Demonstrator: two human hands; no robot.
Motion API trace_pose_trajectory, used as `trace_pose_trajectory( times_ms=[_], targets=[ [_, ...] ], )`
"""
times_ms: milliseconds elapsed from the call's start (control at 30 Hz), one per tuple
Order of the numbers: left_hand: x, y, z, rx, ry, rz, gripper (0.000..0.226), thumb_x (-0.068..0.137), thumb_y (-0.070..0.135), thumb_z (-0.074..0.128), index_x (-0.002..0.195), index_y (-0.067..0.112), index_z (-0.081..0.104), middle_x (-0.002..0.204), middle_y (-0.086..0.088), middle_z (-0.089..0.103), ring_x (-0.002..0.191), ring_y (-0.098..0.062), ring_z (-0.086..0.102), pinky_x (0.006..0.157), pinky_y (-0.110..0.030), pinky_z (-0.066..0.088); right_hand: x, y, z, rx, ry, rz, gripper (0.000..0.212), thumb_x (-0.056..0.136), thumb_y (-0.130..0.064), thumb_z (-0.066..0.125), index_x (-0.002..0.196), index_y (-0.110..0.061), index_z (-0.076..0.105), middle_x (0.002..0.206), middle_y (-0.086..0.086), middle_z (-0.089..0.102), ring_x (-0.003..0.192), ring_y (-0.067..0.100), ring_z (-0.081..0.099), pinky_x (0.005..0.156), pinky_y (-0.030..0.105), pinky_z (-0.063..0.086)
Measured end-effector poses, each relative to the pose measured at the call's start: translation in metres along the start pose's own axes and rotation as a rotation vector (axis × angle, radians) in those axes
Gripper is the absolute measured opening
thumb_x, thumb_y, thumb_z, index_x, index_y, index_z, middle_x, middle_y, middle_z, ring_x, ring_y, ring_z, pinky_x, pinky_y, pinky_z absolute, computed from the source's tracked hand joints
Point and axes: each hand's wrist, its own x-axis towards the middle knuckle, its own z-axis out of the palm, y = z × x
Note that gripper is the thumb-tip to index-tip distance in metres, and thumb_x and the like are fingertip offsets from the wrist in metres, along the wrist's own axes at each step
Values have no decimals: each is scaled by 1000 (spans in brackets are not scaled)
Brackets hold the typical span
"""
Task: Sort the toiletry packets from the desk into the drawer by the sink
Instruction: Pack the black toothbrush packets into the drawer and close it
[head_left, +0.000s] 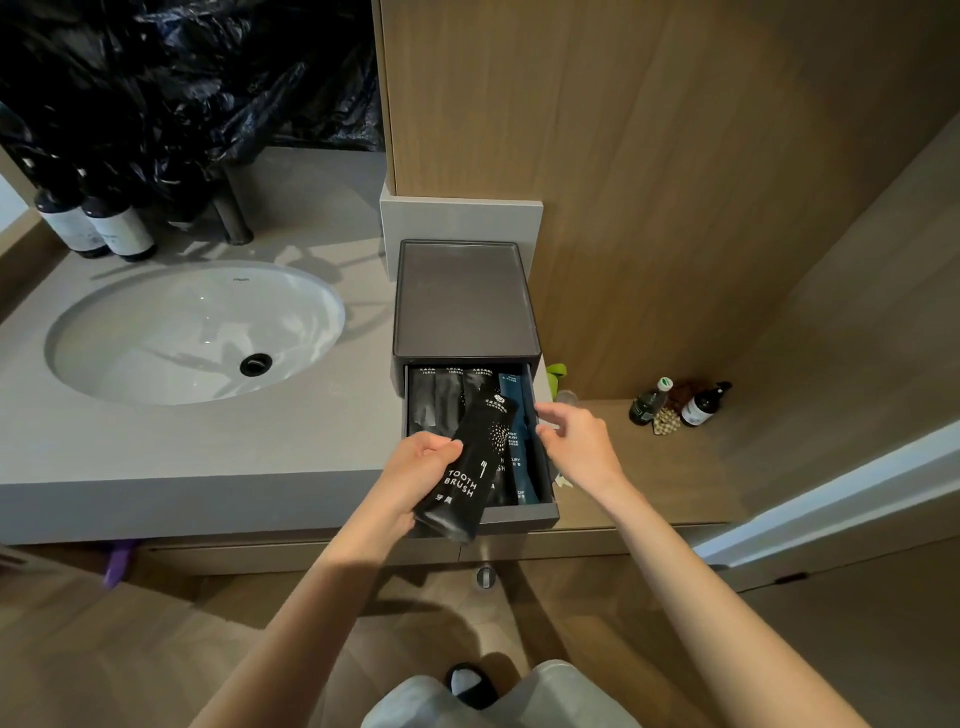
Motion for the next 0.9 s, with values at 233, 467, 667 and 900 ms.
trace_pose_trajectory(
  times_ms=[233, 467, 667, 900],
  targets=[
    [42, -2, 46, 33, 194, 70, 16, 93, 22, 55, 100, 10, 60, 107, -11, 67, 104, -26, 63, 96, -43, 49, 7, 2, -4, 154, -20, 74, 34, 95, -10, 52, 128, -9, 60, 128, 8, 63, 119, 20, 59, 101, 44, 49],
    [56, 0, 63, 169, 214, 141, 15, 88, 22, 64, 94, 10, 69, 84, -4, 69, 80, -23, 69, 83, -38, 56, 7, 4, -7, 161, -53, 67, 33, 94, -13, 53, 125, -12, 63, 126, 5, 65, 118, 19, 60, 103, 43, 47],
    [54, -1, 53, 902, 298, 484, 27, 83, 42, 67, 100, 21, 71, 101, 3, 70, 95, -16, 64, 72, -31, 49, 5, 7, -10, 173, -85, 61, 35, 93, -18, 55, 127, -15, 61, 127, 3, 65, 118, 16, 60, 102, 43, 48],
    [57, -8, 38, 1475, 171, 673, 72, 89, 60, 41, 149, 23, 25, 158, 3, 22, 144, -25, 19, 113, -42, 22, 0, 7, -13, 113, -138, 17, 44, 92, -14, 58, 135, -15, 53, 139, 2, 55, 124, 18, 55, 107, 39, 43]
  ],
)
